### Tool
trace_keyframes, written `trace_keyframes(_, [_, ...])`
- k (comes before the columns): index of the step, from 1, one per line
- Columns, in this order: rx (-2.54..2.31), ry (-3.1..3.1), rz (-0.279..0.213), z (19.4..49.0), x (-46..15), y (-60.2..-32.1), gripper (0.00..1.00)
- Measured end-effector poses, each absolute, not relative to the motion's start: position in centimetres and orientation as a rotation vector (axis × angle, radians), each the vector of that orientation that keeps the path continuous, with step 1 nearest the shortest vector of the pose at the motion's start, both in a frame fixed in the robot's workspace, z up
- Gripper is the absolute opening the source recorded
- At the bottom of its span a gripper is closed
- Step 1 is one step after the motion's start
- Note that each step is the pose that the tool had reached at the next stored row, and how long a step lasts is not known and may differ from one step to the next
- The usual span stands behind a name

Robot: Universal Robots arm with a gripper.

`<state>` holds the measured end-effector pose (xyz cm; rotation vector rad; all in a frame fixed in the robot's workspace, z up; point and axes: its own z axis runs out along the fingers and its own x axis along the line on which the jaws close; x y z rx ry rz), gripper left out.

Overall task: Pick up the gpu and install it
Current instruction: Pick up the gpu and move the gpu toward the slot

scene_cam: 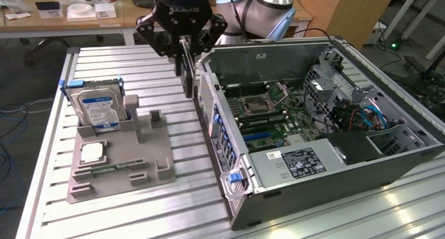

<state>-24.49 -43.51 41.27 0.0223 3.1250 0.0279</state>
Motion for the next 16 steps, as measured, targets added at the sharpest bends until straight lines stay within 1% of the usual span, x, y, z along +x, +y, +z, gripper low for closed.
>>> trace_keyframes(16, [0.022,3.125,0.028,41.3,-20.0,-43.5,0.28])
